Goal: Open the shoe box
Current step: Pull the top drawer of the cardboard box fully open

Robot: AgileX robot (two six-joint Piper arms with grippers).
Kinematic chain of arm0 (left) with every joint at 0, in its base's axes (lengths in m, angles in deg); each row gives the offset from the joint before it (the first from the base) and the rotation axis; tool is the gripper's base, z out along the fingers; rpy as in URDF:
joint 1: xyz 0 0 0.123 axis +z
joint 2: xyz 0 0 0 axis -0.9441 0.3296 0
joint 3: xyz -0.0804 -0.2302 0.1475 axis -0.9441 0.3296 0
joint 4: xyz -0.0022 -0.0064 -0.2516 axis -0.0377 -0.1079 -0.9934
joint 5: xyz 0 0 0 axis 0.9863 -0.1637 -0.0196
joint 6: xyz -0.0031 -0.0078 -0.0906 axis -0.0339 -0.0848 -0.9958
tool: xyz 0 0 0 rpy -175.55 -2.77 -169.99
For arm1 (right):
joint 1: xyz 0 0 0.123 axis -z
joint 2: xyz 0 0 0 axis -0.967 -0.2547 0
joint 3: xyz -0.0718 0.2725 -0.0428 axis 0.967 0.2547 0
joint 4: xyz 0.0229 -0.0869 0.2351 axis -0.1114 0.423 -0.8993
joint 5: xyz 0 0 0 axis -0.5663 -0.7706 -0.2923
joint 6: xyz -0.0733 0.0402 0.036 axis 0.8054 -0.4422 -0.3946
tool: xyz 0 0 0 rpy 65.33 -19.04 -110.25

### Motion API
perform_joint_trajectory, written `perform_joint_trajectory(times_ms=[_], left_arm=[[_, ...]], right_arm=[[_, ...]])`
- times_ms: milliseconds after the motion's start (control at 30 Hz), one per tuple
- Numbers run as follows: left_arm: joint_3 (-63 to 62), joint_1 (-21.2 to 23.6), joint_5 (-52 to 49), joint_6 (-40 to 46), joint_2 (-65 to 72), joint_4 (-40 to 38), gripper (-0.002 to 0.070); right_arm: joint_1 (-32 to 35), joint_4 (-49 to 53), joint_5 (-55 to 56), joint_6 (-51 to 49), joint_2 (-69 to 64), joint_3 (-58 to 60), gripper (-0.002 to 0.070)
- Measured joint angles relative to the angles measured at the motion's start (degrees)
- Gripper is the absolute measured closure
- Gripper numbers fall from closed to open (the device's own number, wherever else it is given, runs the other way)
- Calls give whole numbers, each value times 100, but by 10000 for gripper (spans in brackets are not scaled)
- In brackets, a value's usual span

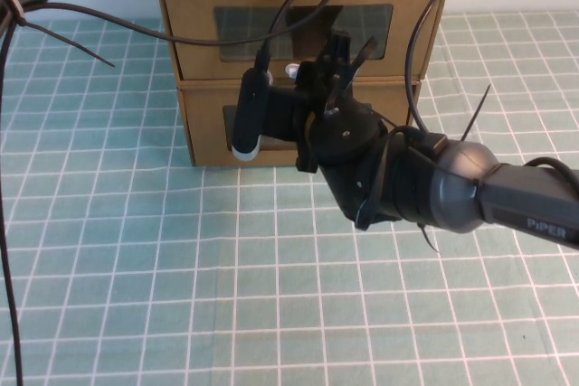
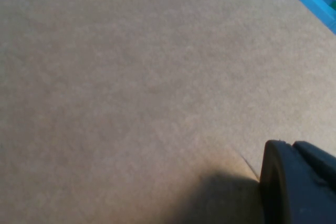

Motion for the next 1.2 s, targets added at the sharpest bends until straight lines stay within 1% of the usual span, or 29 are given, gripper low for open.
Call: perform_joint_trajectory(times_ms=[300,367,433,500,533,600,867,1033,1200], left_arm=[[0,11,0,-4,4,-2,680],[0,11,13,-4,13,-2,680],[0,21,13,-4,13,-2,680],[0,33,13,-4,13,-2,680],[0,33,13,-4,13,-2,680],[0,33,13,-4,13,11,680],[-4,33,-14,-51,13,113,680],[-4,119,-201,-51,13,30,680],[-13,196,-292,-51,13,-30,680]], right_arm=[[162,10,375,0,0,-55,462],[209,-2,469,0,-32,-113,471],[232,-2,466,0,-83,-202,518],[232,-2,415,0,-108,-259,605],[232,-15,417,0,-103,-275,631],[232,-25,417,10,-103,-283,652],[232,66,515,37,27,-91,661],[157,126,606,15,384,406,664],[-89,140,626,-131,849,1042,664]])
